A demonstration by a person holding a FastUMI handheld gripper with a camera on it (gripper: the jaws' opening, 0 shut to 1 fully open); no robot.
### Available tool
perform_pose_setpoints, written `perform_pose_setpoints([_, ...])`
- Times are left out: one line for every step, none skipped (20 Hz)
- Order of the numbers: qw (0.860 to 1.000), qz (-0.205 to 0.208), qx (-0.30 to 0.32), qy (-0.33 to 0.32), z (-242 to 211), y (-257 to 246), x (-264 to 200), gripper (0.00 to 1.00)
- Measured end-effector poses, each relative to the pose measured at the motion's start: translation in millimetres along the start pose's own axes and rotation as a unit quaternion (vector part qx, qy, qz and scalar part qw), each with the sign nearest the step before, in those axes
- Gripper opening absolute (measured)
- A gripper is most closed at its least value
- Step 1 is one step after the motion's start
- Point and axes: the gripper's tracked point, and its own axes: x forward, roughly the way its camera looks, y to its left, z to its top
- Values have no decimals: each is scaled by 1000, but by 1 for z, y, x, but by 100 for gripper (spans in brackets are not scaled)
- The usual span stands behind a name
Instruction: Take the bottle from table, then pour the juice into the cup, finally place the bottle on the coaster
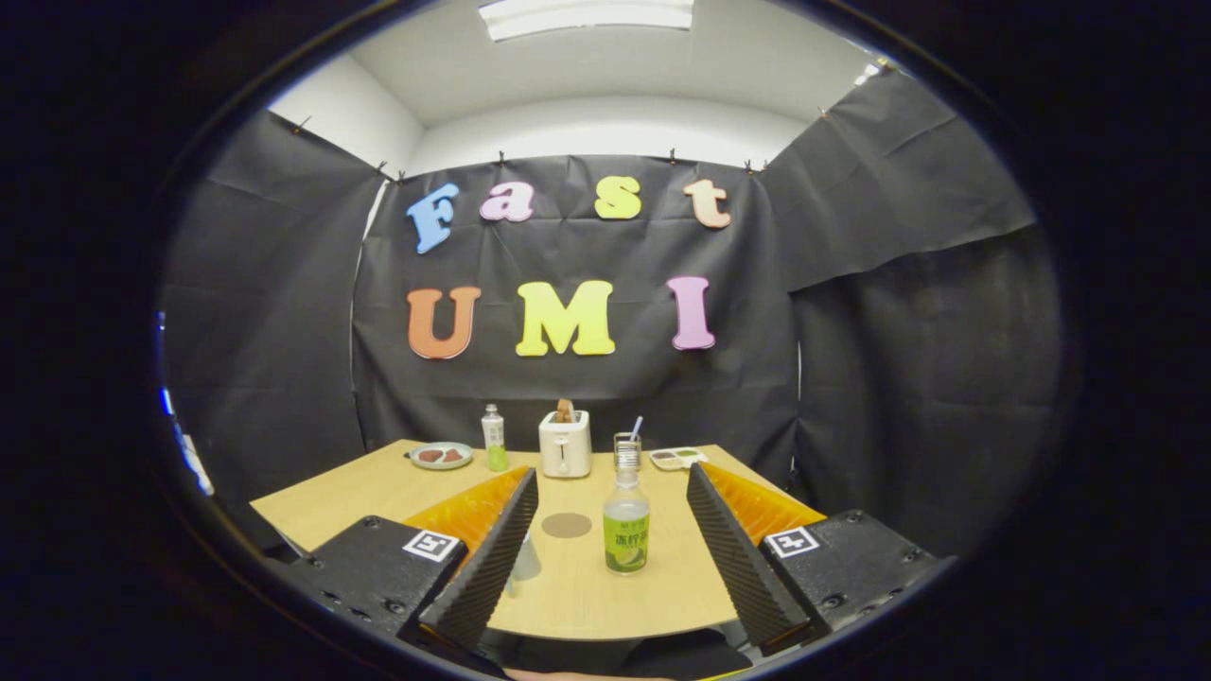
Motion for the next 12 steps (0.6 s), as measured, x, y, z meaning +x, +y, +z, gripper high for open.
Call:
perform_pose_setpoints([1000, -2, -2, 1, -3, -2, 3, 100])
perform_pose_setpoints([1000, -4, -5, 3, -5, -3, 7, 100])
perform_pose_setpoints([1000, -7, -7, 5, -9, -4, 11, 100])
perform_pose_setpoints([1000, -11, -10, 4, -10, -6, 14, 100])
perform_pose_setpoints([1000, -16, -11, 1, -11, -10, 17, 100])
perform_pose_setpoints([1000, -18, -13, 5, -14, -11, 21, 100])
perform_pose_setpoints([1000, -18, -14, 12, -21, -10, 26, 100])
perform_pose_setpoints([1000, -19, -17, 19, -26, -12, 31, 100])
perform_pose_setpoints([999, -20, -19, 22, -29, -14, 36, 100])
perform_pose_setpoints([999, -21, -21, 23, -32, -16, 41, 100])
perform_pose_setpoints([999, -23, -22, 25, -37, -17, 47, 100])
perform_pose_setpoints([999, -27, -22, 28, -41, -20, 54, 100])
